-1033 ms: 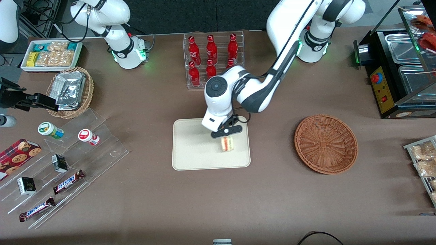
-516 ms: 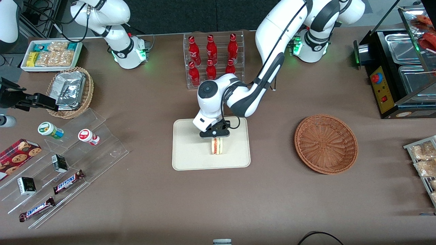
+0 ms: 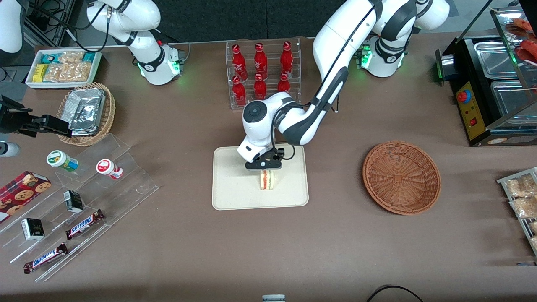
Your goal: Place sandwich from basket to tray
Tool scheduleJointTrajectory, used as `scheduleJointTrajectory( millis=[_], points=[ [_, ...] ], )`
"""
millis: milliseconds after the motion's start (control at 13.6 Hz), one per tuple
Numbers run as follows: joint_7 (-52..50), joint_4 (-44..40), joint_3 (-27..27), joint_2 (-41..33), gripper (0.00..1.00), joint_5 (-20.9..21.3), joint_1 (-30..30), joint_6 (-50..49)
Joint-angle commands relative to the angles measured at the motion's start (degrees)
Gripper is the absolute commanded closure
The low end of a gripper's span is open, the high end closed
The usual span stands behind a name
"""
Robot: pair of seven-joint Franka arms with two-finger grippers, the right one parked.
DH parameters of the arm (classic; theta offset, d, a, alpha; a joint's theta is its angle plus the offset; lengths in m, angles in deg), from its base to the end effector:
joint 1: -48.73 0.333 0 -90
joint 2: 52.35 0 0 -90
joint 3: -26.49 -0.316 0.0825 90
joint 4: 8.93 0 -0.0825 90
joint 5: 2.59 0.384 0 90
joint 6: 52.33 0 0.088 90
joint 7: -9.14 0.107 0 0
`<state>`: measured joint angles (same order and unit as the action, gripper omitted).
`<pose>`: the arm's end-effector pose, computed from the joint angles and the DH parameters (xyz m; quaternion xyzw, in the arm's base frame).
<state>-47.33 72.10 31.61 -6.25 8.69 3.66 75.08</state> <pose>0.4818 -0.5484 0.2219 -0.9989 -0.0091 -0.0399 0.0239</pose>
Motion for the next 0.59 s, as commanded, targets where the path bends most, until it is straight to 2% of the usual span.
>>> scheduleJointTrajectory(
  millis=[0,148,516],
  points=[
    [-0.91,-2.36,-0.73,-1.26,0.01,0.15,-0.46,-3.91],
    [-4.59,-3.5,-0.99,-4.59,0.01,-0.82,0.24,-6.64],
    [-6.1,-3.6,-0.99,-15.49,0.01,-2.84,6.12,-15.15]
  ],
)
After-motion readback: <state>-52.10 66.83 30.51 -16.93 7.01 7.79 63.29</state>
